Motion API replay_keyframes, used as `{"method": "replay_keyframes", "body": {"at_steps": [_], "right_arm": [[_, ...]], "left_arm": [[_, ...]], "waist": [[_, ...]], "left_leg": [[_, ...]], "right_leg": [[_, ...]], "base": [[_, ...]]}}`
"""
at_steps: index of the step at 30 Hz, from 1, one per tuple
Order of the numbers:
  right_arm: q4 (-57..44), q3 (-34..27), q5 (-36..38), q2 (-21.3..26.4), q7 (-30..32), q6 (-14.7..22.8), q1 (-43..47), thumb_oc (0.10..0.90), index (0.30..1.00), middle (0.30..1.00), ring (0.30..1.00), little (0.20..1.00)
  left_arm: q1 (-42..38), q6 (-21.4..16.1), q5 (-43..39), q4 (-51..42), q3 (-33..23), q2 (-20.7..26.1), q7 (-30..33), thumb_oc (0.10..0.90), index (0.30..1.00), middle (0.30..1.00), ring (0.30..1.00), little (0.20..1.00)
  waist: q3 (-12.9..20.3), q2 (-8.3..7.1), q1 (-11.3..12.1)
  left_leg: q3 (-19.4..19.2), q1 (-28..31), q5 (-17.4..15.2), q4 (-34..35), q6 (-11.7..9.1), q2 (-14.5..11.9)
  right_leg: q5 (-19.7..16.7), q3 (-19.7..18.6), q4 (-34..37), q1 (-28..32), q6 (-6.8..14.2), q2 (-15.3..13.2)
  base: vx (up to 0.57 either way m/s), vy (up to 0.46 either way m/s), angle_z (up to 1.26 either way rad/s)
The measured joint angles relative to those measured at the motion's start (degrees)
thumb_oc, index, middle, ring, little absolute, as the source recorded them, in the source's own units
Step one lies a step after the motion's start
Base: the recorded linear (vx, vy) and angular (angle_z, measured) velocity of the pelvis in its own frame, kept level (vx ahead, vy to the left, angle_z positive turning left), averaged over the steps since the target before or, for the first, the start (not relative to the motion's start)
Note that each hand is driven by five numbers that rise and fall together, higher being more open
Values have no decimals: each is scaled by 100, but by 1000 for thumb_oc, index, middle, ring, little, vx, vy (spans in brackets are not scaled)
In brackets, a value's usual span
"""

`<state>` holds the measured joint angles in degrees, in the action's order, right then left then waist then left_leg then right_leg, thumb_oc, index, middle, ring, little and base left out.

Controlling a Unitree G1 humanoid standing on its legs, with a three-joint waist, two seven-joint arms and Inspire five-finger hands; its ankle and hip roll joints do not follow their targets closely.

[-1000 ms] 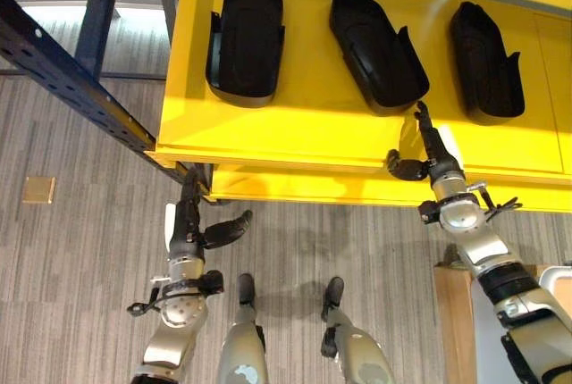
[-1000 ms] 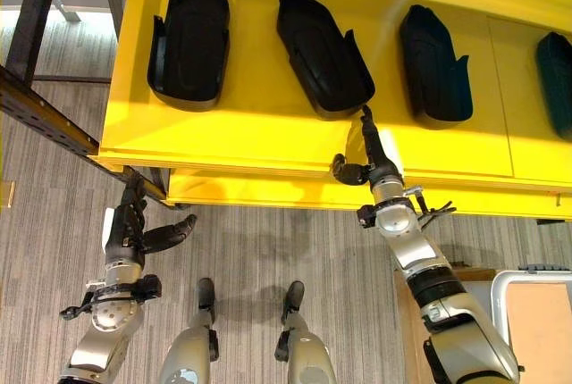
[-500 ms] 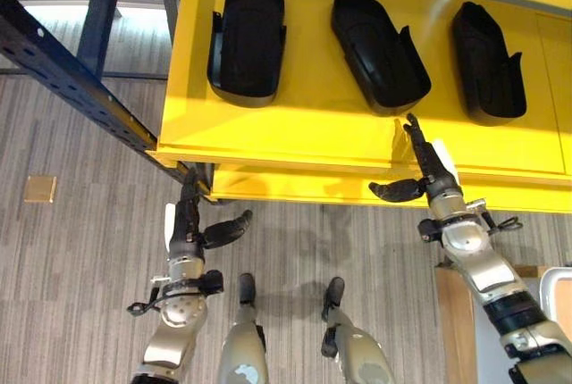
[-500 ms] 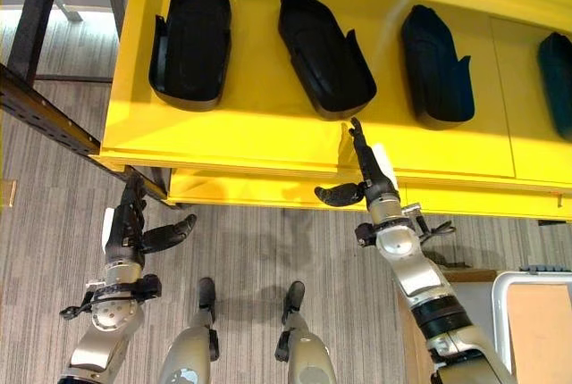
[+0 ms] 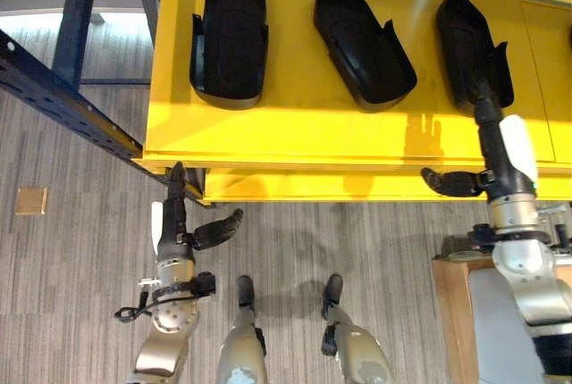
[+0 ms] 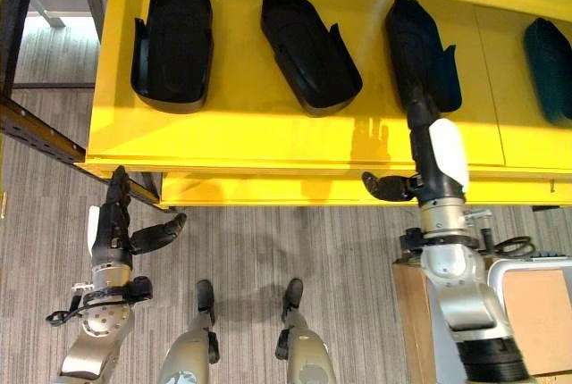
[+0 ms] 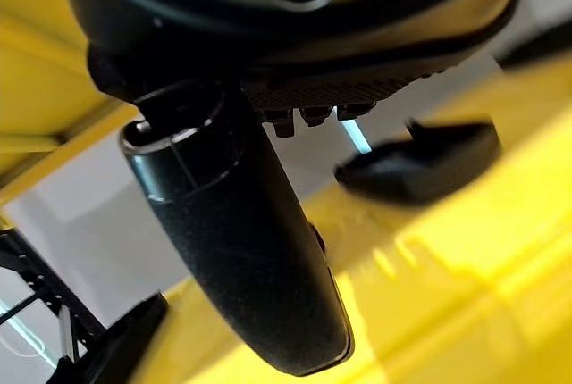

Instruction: Move parts from the plastic box to the shelf.

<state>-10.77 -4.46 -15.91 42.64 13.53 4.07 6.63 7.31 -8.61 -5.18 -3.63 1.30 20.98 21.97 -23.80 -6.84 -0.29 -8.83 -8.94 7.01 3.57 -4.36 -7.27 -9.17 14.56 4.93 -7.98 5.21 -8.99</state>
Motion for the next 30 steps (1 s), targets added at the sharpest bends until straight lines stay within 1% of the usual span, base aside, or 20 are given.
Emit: {"method": "replay_keyframes", "body": {"at_steps": [1,2,3,5,8,10,13,14,15,16,18,20,24,25,26,28,30], "right_arm": [[-68,-79,-112,121,0,69,6,900,1000,1000,1000,1000],[-103,-122,-266,394,8,166,105,900,1000,1000,1000,1000],[-90,-109,-351,511,8,194,173,900,1000,1000,1000,1000],[-67,-54,-449,589,-1,224,329,900,1000,1000,1000,1000],[69,321,-481,991,-97,263,671,900,1000,1000,1000,1000],[297,609,-466,1166,-125,380,966,900,1000,1000,1000,1000],[891,1434,-243,1622,-353,448,1608,900,1000,1000,1000,1000],[1061,1639,-168,1719,-463,452,1739,900,1000,1000,1000,1000],[1239,2056,-87,1958,-535,453,2038,900,1000,1000,1000,1000],[1332,2211,-83,2092,-638,474,2141,900,1000,1000,1000,1000],[1363,2229,-78,2108,-725,482,2171,900,1000,1000,1000,1000],[1535,2627,21,2191,-803,531,2590,900,1000,1000,1000,1000],[1827,2939,71,2238,-885,573,3036,900,1000,1000,1000,1000],[2059,3214,151,2305,-959,576,3330,900,1000,1000,1000,1000],[2175,3311,156,2306,-965,571,3453,900,1000,1000,1000,1000],[2454,3636,158,2348,-983,565,3800,900,1000,1000,1000,1000],[2529,3686,156,2385,-989,545,3902,900,1000,1000,1000,1000]], "left_arm": [[17,0,20,-35,-11,0,-2,900,1000,1000,1000,1000],[34,-2,122,-51,-35,-4,-12,900,1000,1000,1000,1000],[35,-1,123,-52,-35,-3,-12,900,1000,1000,1000,1000],[39,-1,123,-52,-39,-4,-18,900,1000,1000,1000,1000],[56,-4,122,-53,-47,-3,-27,900,1000,1000,1000,1000],[62,-4,113,-42,-43,-3,-32,900,1000,1000,1000,1000],[54,-15,105,-39,-32,2,-146,900,1000,1000,1000,1000],[44,-27,98,-39,-19,13,-193,900,1000,1000,1000,1000],[56,-30,91,-20,-23,38,-225,900,1000,1000,1000,1000],[50,-34,91,-22,-22,39,-249,900,1000,1000,1000,1000],[54,-40,86,-14,-25,34,-258,900,1000,1000,1000,1000],[65,-40,81,40,-40,38,-260,900,1000,1000,1000,1000],[20,-52,69,72,-39,45,-270,900,1000,1000,1000,1000],[14,-60,-5,75,-39,49,-275,900,1000,1000,1000,1000],[21,-62,-121,77,-44,53,-273,900,1000,1000,1000,1000],[9,-64,-138,95,-51,66,-265,900,1000,1000,1000,1000],[-13,-100,-138,95,-51,70,-271,900,1000,1000,1000,1000]], "waist": [[0,0,-1],[0,0,9],[0,0,16],[1,-1,43],[1,-1,68],[1,-2,66],[1,-1,121],[1,0,224],[1,2,220],[2,3,220],[2,3,277],[1,5,292],[-2,9,355],[-7,17,387],[-10,23,418],[-33,59,411],[-68,115,456]], "left_leg": [[2,0,0,0,0,-5],[4,-1,0,-1,0,-12],[3,-1,0,-2,0,-12],[5,-5,1,-3,-1,-15],[17,-10,2,-6,-1,-15],[22,-15,3,-8,-1,-12],[43,-21,6,-17,-3,-8],[78,-46,8,-22,-5,-13],[91,-62,13,-25,-4,-2],[96,-82,18,-26,-2,1],[139,-127,29,-25,2,6],[139,-139,31,-25,5,17],[171,-185,44,-26,10,22],[204,-211,52,-25,14,28],[218,-224,53,-26,16,36],[260,-253,61,-25,21,48],[312,-311,76,-24,20,51]], "right_leg": [[0,0,0,-1,0,4],[0,1,0,0,0,12],[0,1,0,-1,0,13],[0,5,0,1,0,14],[0,14,0,4,-1,13],[0,17,0,5,-1,12],[0,28,0,4,0,11],[4,54,0,1,4,14],[4,62,0,-9,4,7],[4,64,0,-28,4,3],[5,120,0,-36,5,-1],[8,148,0,-51,9,-10],[9,183,0,-73,10,-16],[16,199,1,-75,19,-25],[19,215,1,-76,24,-33],[22,290,1,-80,28,-44],[27,318,1,-103,34,-44]], "base": [[0,0,0],[0,0,0],[0,0,0],[0,0,0],[0,-6,1],[3,-15,1],[-1,-10,2],[-2,-29,8],[0,-25,8],[-1,-13,8],[0,-24,9],[0,-12,2],[5,-16,5],[10,-25,11],[8,-22,12],[3,-11,12],[4,-24,12]]}}
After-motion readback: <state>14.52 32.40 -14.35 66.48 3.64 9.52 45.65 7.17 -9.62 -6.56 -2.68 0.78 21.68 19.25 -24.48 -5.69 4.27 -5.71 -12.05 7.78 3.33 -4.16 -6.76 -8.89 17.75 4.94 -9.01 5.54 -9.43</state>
